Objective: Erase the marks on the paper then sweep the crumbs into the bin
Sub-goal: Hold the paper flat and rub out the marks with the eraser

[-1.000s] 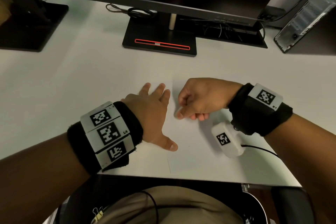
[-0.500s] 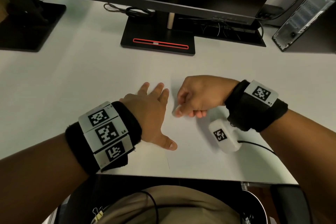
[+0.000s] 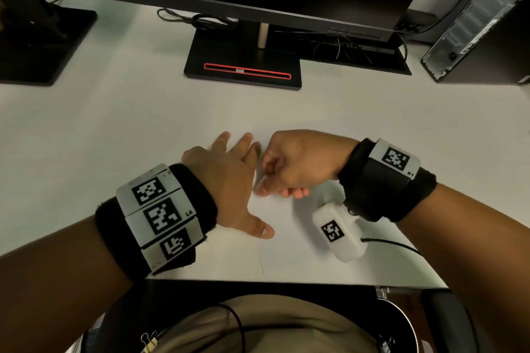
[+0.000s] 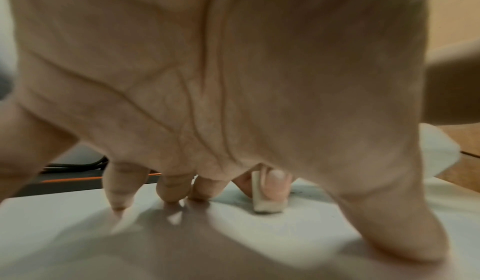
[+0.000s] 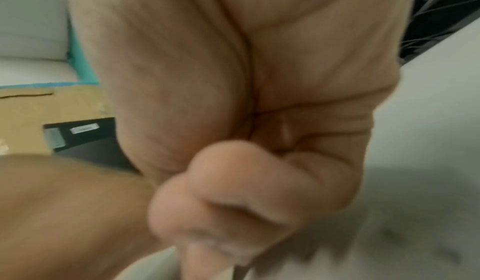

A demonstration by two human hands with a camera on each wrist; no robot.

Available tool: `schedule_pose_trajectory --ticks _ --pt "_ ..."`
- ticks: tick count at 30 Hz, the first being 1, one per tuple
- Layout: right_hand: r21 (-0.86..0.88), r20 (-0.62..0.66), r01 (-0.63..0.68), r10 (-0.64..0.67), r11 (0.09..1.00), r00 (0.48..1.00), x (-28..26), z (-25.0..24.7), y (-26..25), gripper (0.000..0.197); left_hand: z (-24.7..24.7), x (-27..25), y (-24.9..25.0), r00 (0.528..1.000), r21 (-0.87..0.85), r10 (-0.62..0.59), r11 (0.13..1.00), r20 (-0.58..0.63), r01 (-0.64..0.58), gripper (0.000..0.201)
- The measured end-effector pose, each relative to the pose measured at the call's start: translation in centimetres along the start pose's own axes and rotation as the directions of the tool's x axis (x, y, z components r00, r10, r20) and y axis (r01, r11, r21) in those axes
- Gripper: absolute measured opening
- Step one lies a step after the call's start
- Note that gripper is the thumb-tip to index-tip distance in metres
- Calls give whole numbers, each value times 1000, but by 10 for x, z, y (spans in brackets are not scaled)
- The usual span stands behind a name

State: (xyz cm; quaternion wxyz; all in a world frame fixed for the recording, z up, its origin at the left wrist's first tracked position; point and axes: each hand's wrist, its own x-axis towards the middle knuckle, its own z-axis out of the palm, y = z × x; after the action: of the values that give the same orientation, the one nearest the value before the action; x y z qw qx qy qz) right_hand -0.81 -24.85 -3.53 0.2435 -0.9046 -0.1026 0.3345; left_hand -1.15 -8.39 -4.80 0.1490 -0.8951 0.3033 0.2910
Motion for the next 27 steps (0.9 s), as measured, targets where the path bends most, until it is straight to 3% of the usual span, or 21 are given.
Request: schedule_pose_trajectory --ticks 4,8,12,17,21,25,27 --pt "25 -85 -50 52 998 995 0 -11 7 31 -1 -1 0 1000 1 -6 1000 8 6 144" --pt "29 -41 4 -3 1000 999 -2 5 -2 32 0 0 -2 1000 3 3 1000 -2 -3 143" --pt "57 -172 -67 76 996 982 -4 -6 10 35 0 -1 -1 1000 -6 -2 1000 -17 2 145" --pt "104 -121 -20 32 994 992 -5 14 3 35 0 -1 -2 1000 0 2 1000 -17 -2 144" --pt "148 -242 -76 111 986 964 -5 7 13 37 -1 -2 0 1000 2 -10 1000 -14 10 144" --pt "140 -153 -22 44 990 987 -6 19 5 37 -3 -3 1 1000 7 -7 1000 -9 7 143" --pt "156 -168 -66 92 985 981 -6 14 10 37 -2 -4 1 1000 4 -6 1000 -9 6 143"
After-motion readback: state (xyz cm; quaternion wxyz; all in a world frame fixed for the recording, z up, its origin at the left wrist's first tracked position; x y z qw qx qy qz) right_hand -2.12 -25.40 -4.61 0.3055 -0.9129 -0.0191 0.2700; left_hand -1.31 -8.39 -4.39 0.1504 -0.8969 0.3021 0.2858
